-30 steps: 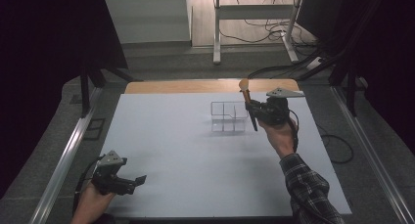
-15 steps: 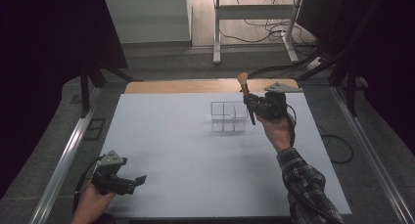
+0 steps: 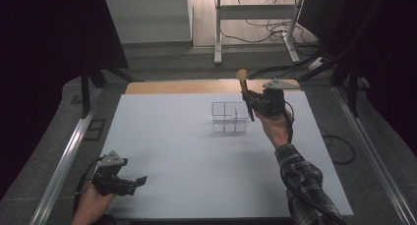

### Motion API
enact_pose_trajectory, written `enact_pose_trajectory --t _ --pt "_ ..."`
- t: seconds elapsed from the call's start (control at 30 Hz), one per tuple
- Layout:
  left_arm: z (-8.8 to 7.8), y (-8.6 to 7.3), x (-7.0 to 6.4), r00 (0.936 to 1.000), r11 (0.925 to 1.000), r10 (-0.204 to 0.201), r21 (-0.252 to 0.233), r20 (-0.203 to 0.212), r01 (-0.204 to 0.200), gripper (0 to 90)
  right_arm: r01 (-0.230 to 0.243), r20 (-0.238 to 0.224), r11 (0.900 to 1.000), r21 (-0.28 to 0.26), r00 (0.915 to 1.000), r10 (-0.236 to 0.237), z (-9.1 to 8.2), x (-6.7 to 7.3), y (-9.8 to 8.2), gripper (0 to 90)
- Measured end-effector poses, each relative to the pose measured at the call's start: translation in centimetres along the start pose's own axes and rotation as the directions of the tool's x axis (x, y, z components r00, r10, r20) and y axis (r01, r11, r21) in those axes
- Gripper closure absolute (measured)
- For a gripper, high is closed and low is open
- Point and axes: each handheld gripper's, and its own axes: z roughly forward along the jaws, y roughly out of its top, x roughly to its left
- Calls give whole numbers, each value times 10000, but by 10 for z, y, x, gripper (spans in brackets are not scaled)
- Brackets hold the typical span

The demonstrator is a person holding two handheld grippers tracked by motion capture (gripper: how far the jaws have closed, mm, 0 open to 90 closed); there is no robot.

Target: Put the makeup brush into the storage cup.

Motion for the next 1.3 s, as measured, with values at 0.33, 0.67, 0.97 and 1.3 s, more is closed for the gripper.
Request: enact_pose_trajectory --t 0.33,0.67,0.97,1.3 --pt "0 0 0 10000 10000 9 5 10 -9 0 76 71 9999 -121 9999 -75 7 -3 3 736" --pt "0 0 0 10000 10000 14 5 14 -14 0 58 168 9997 -219 9998 -55 14 -6 3 736" --pt "0 0 0 10000 10000 11 5 27 -11 0 15 264 9995 -306 9997 -7 22 -9 4 736" --pt "0 0 0 10000 10000 21 9 27 -21 0 -36 423 9990 -444 9991 55 30 -13 5 736"
